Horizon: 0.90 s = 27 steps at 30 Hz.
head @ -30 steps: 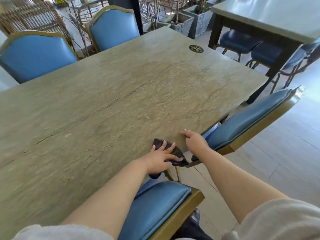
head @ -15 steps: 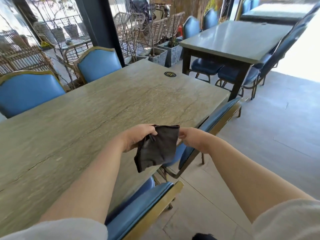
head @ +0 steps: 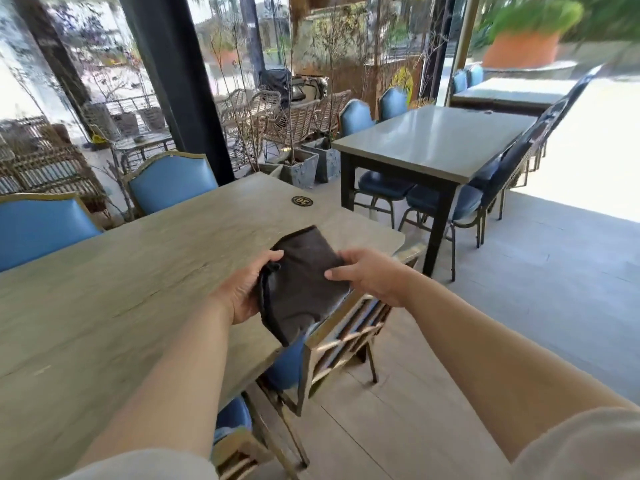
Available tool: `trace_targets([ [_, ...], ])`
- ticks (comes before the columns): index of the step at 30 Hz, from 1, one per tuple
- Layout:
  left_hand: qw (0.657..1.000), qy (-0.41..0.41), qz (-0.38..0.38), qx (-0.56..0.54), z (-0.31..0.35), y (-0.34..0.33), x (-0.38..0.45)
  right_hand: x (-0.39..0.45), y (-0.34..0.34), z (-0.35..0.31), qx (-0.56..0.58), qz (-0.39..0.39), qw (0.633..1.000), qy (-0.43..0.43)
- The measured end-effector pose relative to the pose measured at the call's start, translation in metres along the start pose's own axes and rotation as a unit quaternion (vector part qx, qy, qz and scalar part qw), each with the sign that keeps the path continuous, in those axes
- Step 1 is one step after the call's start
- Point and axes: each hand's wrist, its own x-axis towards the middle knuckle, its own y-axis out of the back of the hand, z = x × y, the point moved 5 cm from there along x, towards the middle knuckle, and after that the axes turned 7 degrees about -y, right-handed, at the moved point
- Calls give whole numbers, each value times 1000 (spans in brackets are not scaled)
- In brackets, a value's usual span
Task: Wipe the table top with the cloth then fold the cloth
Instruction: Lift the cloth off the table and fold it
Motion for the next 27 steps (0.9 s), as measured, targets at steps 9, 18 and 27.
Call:
trace_targets([
  [9,997,-37,49,41,20,-84,67,3,120,-21,-20,109,993,33],
  [18,997,-79,-7,4,35,-120,185,94,228,-13,86,146,986,1],
  [27,990,-11,108,-88,17,-122,339,224,307,-13,89,146,984,-41],
])
